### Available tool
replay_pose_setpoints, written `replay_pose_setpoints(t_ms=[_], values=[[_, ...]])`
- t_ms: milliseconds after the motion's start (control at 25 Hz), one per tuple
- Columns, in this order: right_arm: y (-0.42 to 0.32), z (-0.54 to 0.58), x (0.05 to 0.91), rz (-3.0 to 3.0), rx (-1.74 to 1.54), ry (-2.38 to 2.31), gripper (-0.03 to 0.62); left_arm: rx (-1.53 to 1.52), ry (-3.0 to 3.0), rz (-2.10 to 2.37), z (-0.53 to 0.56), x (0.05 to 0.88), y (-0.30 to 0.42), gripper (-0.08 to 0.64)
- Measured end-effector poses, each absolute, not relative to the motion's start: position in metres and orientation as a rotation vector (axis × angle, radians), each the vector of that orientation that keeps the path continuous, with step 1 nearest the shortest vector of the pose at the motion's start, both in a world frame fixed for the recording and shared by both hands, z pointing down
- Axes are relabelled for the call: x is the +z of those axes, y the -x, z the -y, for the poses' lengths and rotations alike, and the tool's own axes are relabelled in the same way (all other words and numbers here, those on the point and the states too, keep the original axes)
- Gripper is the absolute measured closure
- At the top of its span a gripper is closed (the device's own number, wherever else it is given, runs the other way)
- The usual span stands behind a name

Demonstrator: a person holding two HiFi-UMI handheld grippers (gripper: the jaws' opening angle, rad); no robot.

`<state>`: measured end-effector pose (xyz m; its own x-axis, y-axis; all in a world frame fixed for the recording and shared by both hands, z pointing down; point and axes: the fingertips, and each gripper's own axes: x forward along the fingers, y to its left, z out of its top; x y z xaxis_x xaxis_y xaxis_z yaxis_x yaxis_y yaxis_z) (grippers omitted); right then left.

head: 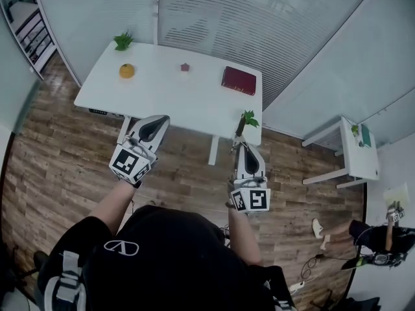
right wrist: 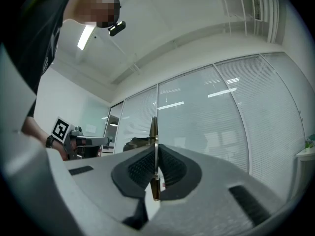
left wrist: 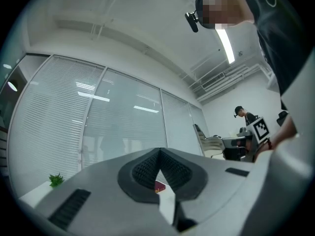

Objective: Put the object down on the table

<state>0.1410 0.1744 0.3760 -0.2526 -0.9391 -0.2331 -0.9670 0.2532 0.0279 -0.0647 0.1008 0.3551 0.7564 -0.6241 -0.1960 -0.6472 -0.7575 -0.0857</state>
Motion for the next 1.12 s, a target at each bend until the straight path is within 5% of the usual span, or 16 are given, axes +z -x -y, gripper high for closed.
replay_pose_setpoints(t_ms=[520,1120], values=[[-0.173,-0.129,0.401,-2.389,0.183,1.738,0.586,0.179,2.785,-1.087,-0.062,0.374,0.034,0.555],[-0.161,0.075,0.41,-2.353,0.18,1.902,0.586,0.237,2.894,-0.898,0.167,0.387,0.03,0.555]])
